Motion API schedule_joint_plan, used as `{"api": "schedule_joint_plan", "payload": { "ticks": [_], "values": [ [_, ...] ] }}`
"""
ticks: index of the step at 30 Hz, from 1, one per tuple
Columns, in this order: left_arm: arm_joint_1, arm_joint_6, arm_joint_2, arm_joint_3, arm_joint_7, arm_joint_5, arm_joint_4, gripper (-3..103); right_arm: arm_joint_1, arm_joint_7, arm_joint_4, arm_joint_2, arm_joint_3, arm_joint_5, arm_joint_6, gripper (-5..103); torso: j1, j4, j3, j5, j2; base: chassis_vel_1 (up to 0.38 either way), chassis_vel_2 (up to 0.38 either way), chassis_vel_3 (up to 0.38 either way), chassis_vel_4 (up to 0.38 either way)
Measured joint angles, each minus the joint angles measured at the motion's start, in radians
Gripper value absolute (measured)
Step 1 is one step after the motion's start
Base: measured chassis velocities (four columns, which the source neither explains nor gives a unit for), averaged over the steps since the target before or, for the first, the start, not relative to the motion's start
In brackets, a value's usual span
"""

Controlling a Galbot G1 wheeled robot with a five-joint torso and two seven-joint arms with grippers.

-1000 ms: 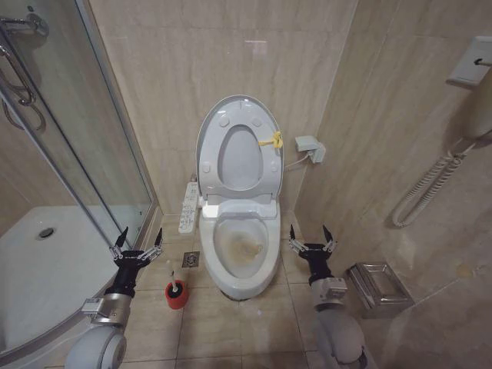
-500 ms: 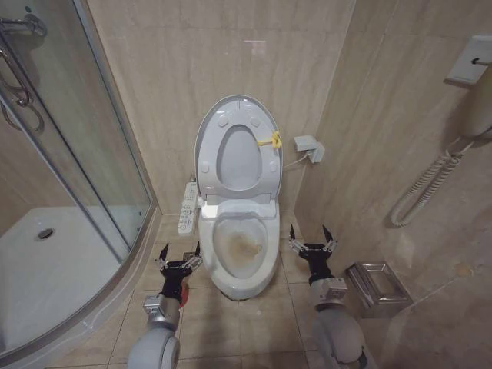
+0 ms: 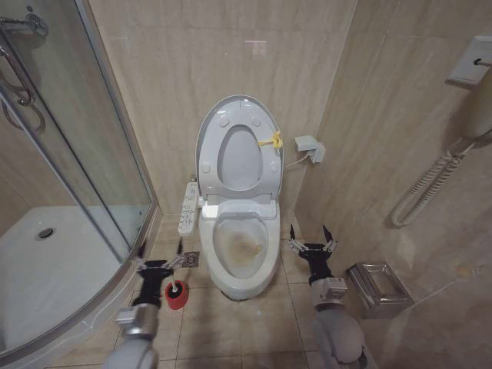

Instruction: Open the toilet lid, clean the toilet bowl with a toilet brush, close the toilet lid, and flush.

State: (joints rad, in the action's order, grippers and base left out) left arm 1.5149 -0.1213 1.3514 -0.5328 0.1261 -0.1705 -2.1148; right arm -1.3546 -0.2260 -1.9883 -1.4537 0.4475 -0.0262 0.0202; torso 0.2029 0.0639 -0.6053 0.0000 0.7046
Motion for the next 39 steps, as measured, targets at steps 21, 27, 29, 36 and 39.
{"api": "schedule_joint_plan", "payload": {
  "ticks": [21,27,29,36,39],
  "values": [
    [0.009,-0.110,-0.020,-0.039,-0.046,-0.029,0.076,100,0.000,0.000,0.000,0.000,0.000,0.000,0.000,100,0.000,0.0001,0.000,-0.0001,0.000,-0.009,0.009,0.009,-0.004],
    [-0.006,-0.113,-0.017,-0.035,-0.049,-0.027,0.091,100,0.000,0.000,0.000,0.000,0.000,0.000,0.000,100,0.000,0.0003,0.000,-0.0001,0.000,-0.138,0.111,0.136,-0.128],
    [-0.012,-0.113,-0.016,-0.032,-0.050,-0.026,0.095,100,0.000,0.000,0.000,0.000,0.000,0.000,0.000,100,0.000,0.0003,0.000,-0.0001,0.000,-0.188,0.179,0.194,-0.209],
    [-0.043,-0.172,-0.008,-0.003,-0.047,0.002,0.184,100,0.000,0.000,0.000,0.000,0.000,0.000,0.000,100,0.001,0.0001,0.000,-0.0001,0.000,-0.110,0.117,0.119,-0.108],
    [-0.057,-0.244,-0.006,0.004,-0.038,0.020,0.288,100,0.000,0.000,0.000,0.000,0.000,0.000,0.000,100,0.000,0.0004,0.000,0.0000,0.000,0.006,-0.034,-0.020,0.016]
  ]
}}
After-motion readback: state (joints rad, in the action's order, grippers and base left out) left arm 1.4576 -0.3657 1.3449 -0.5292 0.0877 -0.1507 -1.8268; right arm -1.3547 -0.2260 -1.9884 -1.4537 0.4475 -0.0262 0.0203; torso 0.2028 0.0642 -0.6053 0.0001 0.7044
